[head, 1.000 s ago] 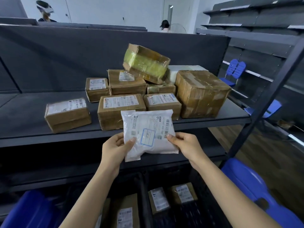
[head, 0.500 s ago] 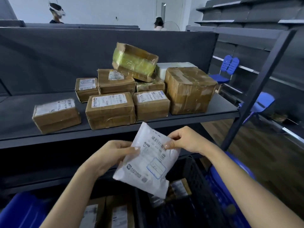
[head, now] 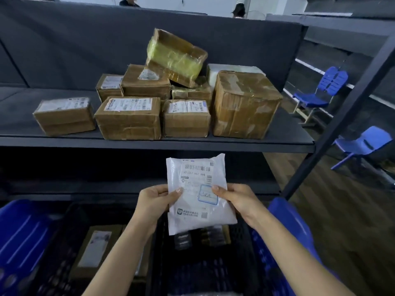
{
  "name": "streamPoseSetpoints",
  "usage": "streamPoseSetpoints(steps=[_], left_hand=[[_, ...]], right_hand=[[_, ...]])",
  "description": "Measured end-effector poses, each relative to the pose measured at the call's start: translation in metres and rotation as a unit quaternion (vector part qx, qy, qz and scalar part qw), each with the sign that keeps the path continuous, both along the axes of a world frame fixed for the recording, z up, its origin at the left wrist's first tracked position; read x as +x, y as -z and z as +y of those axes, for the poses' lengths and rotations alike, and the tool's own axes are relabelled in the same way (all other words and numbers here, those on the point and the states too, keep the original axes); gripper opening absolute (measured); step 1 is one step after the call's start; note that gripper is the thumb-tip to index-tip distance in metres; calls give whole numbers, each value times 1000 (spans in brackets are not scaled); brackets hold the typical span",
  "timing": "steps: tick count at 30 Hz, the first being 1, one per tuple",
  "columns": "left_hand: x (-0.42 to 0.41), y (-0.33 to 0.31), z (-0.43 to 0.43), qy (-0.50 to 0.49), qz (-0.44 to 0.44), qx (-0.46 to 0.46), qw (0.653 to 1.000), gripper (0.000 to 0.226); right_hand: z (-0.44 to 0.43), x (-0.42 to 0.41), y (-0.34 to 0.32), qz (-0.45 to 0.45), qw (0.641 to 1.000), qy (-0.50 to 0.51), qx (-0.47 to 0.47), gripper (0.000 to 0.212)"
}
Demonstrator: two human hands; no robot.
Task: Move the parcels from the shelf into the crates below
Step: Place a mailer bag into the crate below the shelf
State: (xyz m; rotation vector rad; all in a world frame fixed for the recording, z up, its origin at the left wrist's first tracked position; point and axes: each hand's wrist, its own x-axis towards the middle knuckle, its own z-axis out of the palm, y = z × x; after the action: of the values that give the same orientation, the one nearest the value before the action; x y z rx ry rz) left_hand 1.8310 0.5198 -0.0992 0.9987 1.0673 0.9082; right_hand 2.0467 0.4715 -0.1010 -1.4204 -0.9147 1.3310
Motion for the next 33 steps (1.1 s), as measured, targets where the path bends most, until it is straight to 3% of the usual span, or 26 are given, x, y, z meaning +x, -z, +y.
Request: streamPoseSetpoints(steps=[3, 6, 14, 28, 31, 33], left_hand=[[9, 10, -4, -20, 6, -7, 1000, 15], [14, 27, -1, -30, 24, -24, 999, 16], [22, 125, -12, -30, 78, -83, 993, 13], [39, 316, -30, -38, 195, -194, 961, 6], [45, 349, -30, -46, 250, -235, 938, 12], [45, 367, -32, -56, 309, -200, 928, 16]], right_hand=[[-2, 0, 12, 9, 999, 36, 2, 30], [-8, 3, 34, 19, 996, 82, -2, 33], [-33, 6, 129, 0, 994, 65, -83, 9], [-48, 1, 315, -32, 969, 105, -221, 9], [-49, -2, 348, -41, 964, 112, -239, 25], [-53, -4, 369, -52, 957, 103, -266, 31]])
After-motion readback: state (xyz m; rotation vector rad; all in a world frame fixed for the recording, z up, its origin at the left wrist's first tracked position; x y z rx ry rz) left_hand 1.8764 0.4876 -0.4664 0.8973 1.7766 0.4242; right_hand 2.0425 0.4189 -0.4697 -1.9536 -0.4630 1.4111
